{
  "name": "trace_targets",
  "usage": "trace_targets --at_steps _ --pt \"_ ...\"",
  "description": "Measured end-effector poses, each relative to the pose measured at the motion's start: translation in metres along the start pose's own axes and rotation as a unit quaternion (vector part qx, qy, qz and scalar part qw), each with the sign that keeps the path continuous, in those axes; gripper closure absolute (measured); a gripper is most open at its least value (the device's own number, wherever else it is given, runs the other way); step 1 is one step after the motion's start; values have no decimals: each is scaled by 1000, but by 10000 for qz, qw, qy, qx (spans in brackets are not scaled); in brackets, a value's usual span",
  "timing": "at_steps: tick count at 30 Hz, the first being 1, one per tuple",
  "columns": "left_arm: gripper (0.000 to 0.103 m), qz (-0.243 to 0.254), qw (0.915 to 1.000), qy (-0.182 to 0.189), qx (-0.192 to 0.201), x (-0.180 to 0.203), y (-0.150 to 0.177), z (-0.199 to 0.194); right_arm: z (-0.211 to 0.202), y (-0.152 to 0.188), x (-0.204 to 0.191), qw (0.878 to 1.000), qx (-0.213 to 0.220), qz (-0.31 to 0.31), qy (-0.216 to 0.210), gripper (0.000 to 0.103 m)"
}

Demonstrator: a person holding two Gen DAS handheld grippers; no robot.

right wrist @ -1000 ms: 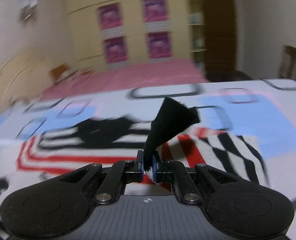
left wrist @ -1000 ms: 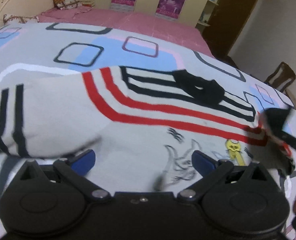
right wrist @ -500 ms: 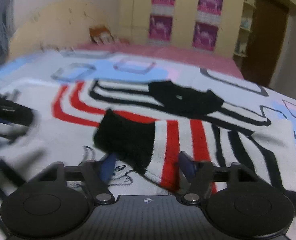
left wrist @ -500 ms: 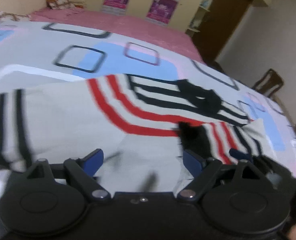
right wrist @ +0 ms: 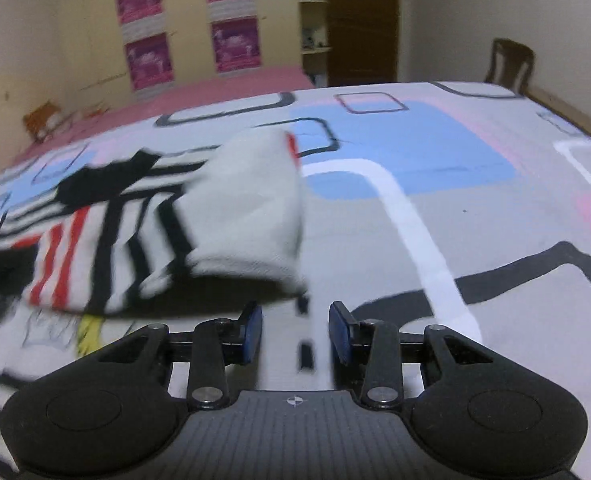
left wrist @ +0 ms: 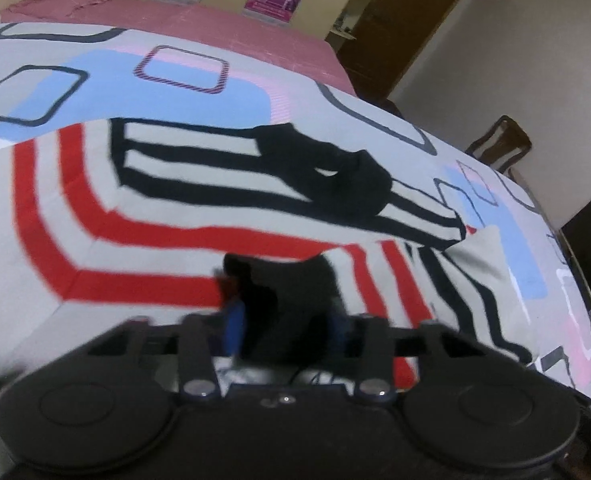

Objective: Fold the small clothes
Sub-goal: 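Fold the held sleeve across the sweater body with the right tool, then release the sleeve and smooth the folded side with the right tool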

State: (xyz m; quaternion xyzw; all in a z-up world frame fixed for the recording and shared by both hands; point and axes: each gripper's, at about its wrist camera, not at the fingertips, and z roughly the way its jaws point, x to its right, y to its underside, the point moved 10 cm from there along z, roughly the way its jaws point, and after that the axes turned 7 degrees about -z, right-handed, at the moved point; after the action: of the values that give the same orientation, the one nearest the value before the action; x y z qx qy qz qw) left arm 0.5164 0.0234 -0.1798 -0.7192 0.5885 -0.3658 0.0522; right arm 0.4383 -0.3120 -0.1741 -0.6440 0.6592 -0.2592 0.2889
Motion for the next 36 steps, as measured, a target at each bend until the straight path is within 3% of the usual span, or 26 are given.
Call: trace_targets --at_steps 2,3,7,13,14,17,18,22,24,25,28,30,31,33,36 --pt "90 70 10000 46 -31 4 -2 0 6 -5 5 9999 29 60 -80 67" --pt "91 134 9998 79 99 7 -6 -5 10 -6 4 9999 49 48 -128 86" --pt "92 147 9976 -51 676 -3 -22 -35 13 -5 3 9997 28 -60 -221 88" --pt "94 260 9981 -438 353 -28 0 -12 11 -1 -1 9989 -54 -355 -315 88" --pt "89 256 9980 -436 384 -28 1 -13 7 -3 -1 9985 2 -423 -334 87" --pt "54 358 9923 -929 742 -36 0 -36 -19 -10 8 9973 375 -541 -326 87" --pt "53 473 9887 -1016 996 -34 -2 -48 -26 -13 12 9970 475 -512 -321 87" --pt "49 926 9898 -578 918 16 3 -43 -15 -34 -2 9971 429 -203 -593 87" --pt "25 1320 9876 -384 754 54 10 -22 4 -44 -40 9939 369 -359 -977 87" --pt "22 1499 9857 -307 702 67 15 -12 12 -47 -59 9916 327 -554 -1122 87" --pt "22 1861 9803 -456 478 79 26 15 33 -40 -105 9828 139 -1184 -1412 87" --pt "22 1765 9809 -751 308 56 27 22 41 -32 -97 9836 27 -1416 -1119 88" --pt "22 1674 9835 -616 306 47 26 18 44 -29 -81 9872 -36 -1295 -933 88" --pt "22 1482 9875 -508 151 38 22 9 42 -30 -52 9906 -110 -856 -1060 88" --pt "22 1321 9904 -261 307 58 7 7 42 -50 -56 9881 120 -1100 -1070 87"
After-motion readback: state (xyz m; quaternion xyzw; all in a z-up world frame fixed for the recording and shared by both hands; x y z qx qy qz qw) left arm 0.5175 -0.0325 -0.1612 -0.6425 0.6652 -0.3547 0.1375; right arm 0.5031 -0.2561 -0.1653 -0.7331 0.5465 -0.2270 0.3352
